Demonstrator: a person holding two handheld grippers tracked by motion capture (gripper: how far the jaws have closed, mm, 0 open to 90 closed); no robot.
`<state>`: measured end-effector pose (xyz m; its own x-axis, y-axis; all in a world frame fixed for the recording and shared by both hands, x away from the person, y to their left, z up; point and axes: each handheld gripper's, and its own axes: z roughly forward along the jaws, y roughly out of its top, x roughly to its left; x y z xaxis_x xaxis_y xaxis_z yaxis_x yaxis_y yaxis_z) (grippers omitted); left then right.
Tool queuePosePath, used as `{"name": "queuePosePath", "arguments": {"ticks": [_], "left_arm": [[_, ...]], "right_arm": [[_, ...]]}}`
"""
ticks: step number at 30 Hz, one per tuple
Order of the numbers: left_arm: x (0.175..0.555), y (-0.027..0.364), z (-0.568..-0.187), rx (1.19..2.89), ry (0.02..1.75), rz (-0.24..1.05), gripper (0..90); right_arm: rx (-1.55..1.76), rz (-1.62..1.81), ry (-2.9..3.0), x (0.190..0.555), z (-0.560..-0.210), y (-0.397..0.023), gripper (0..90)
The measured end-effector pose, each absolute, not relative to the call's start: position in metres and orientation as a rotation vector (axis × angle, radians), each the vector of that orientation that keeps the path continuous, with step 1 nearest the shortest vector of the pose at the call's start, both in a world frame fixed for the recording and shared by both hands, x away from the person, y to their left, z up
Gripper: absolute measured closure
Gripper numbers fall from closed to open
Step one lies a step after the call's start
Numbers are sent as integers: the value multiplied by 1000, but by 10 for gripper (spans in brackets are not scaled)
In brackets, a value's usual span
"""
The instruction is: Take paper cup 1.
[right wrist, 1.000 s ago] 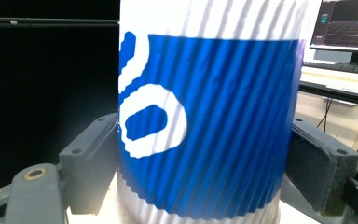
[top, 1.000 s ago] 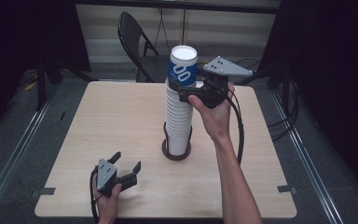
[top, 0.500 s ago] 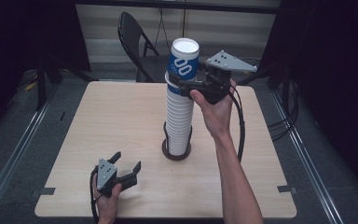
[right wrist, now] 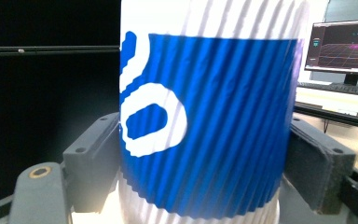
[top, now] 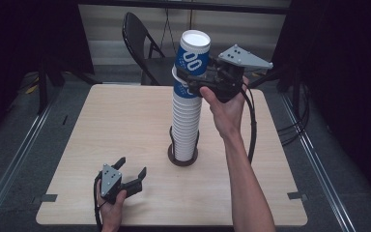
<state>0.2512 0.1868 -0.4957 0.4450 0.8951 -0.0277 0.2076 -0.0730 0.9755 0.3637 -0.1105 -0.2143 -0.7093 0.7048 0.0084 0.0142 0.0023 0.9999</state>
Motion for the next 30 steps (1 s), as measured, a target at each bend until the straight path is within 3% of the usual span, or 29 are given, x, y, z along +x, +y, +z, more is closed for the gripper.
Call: {"name": "queuePosePath", "arguments": {"ticks": [30], "left_arm": [[251,187,-496,1569,987,764,170]], "right_arm": [[733,1820,1670,352,-191,-120,199]]}}
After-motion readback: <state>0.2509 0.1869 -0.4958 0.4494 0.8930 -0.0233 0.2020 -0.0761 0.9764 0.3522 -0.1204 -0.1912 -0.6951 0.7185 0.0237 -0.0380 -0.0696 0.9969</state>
